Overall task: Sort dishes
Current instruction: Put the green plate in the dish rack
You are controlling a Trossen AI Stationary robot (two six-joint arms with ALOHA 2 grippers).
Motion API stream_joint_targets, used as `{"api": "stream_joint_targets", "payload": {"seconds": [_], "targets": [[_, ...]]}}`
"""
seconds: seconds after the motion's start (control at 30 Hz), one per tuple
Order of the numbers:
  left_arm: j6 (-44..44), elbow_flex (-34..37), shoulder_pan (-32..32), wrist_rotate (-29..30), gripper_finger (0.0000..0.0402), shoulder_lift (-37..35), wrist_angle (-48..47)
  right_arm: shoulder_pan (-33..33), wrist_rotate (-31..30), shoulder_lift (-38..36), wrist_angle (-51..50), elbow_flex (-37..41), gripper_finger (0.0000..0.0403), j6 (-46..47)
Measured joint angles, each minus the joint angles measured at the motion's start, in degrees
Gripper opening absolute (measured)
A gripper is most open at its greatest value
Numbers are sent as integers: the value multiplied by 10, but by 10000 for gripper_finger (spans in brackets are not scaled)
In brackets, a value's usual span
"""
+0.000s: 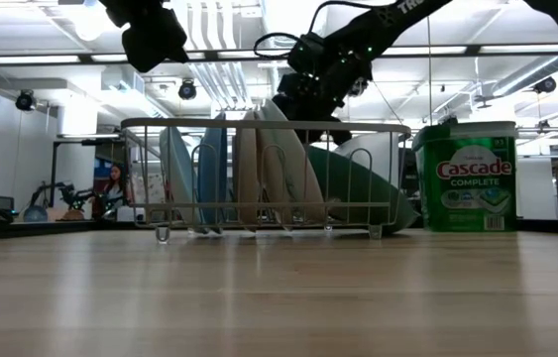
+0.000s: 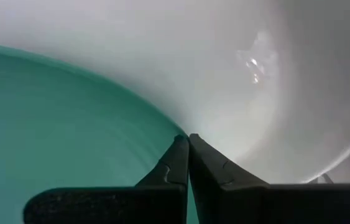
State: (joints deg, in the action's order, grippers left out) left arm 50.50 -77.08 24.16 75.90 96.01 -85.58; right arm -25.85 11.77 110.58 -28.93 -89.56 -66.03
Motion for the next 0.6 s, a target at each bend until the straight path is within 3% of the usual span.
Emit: {"api": "stream_joint_targets", "payload": {"seconds": [0.6], "targets": [[0,0,0,0,116,0,-1,0,3,-82,-4,-1,1,73]]}}
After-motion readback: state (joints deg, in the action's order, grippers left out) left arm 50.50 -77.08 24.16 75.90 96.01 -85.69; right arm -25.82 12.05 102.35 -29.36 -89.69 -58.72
